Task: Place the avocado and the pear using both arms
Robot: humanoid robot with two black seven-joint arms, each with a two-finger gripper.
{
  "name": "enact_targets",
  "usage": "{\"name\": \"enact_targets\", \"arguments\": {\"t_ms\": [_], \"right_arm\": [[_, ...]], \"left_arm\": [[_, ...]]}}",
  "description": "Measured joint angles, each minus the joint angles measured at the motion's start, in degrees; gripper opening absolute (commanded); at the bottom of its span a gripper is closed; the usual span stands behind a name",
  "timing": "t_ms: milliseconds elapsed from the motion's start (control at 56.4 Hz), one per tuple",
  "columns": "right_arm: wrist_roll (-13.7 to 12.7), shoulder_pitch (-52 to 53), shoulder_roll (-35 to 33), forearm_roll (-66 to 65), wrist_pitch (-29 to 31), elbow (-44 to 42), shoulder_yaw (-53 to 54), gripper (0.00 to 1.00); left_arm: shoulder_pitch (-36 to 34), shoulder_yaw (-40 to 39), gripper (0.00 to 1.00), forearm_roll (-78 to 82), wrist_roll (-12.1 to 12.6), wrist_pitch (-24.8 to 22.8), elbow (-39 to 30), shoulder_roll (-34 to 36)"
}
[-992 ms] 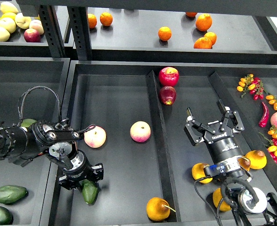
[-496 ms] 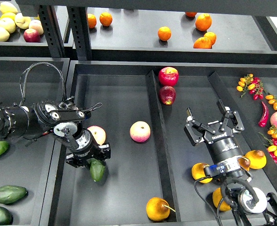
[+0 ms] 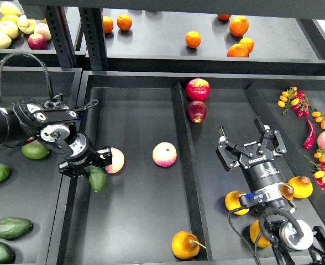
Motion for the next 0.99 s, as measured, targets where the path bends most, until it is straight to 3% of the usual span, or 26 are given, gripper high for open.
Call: {"name": "enact_targets", "arguments": {"t_ms": [213, 408, 567, 992], "right_arm": [[0.01, 1.22, 0.0, 0.3, 0.08, 0.83, 1.89, 1.0], [0.06, 9.35, 0.0, 0.74, -3.04, 0.78, 4.08, 1.0], [0.15, 13.32, 0.0, 0.76, -6.59, 0.67, 4.24, 1.0], [0.16, 13.97, 0.0, 0.76, -7.04, 0.56, 3.75, 1.0]], "left_arm": [[0.72, -0.07, 0.43, 3.53, 0.0, -0.01, -1.79, 6.89], [2.0, -0.79, 0.43, 6.05, 0.01, 0.0, -3.67, 13.07], [4.68, -2.31, 0.43, 6.84, 0.0, 0.01, -4.0, 15.32], [10.67, -5.55, 0.45, 10.28, 0.01, 0.0, -2.78, 18.34]]}}
